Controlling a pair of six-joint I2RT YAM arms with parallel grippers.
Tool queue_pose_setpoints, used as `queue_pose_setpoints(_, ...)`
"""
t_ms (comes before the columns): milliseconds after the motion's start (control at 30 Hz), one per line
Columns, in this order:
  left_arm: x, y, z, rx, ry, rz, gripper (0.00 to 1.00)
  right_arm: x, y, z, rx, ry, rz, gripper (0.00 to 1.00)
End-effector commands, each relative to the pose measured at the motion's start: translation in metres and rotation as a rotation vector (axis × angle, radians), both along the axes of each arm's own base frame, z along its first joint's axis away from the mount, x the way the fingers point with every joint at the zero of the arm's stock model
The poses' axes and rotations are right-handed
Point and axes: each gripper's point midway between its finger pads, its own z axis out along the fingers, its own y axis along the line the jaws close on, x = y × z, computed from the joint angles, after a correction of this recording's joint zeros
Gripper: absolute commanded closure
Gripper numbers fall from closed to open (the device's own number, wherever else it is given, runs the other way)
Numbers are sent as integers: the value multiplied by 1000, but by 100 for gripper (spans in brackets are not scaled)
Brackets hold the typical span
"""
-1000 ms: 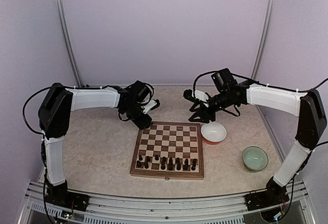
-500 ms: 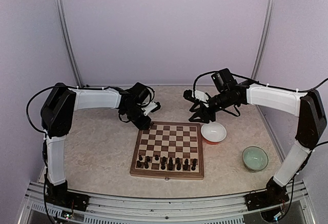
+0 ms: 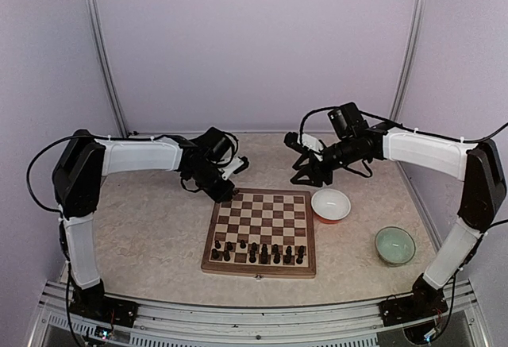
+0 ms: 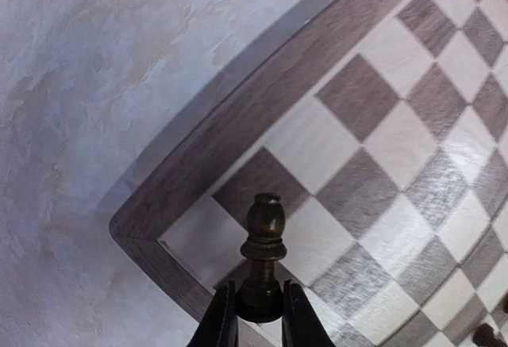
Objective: Set up the chess pieces on the board
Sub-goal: Pick up the bishop from the chessboard, then pass from the left arm to the right
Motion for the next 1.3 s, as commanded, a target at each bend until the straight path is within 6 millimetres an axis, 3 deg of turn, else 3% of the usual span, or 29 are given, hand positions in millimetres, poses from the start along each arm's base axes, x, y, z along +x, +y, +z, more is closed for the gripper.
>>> queue_pose_setpoints(0, -20, -34, 83, -217, -128, -32, 89, 13, 5, 61, 136, -31, -81, 51)
queue_pose_setpoints(67, -37, -45, 114, -320, -187, -70, 89, 10, 11, 74, 165, 17, -64, 51)
queue_pose_setpoints(200, -67, -67, 156, -496, -273, -115, 89, -13, 31, 88, 255, 259, 35, 52)
queue_pose_setpoints(333, -81, -82, 178, -627, -296, -121, 89, -28, 39, 90, 322, 408, 93, 52)
queue_pose_setpoints(467, -91, -99, 183, -654, -305, -153, 89, -39, 43, 98, 370, 456, 149, 51)
queue_pose_setpoints(600, -94, -108, 174, -635, -298, -168, 89, -48, 43, 96, 382, 483, 180, 49)
queue_pose_setpoints(933, -94, -111, 169, -632, -285, -173, 89, -65, 43, 76, 357, 529, 206, 52)
queue_pose_setpoints(1267, -94, -115, 172, -642, -285, -180, 89, -68, 54, 75, 358, 554, 241, 60)
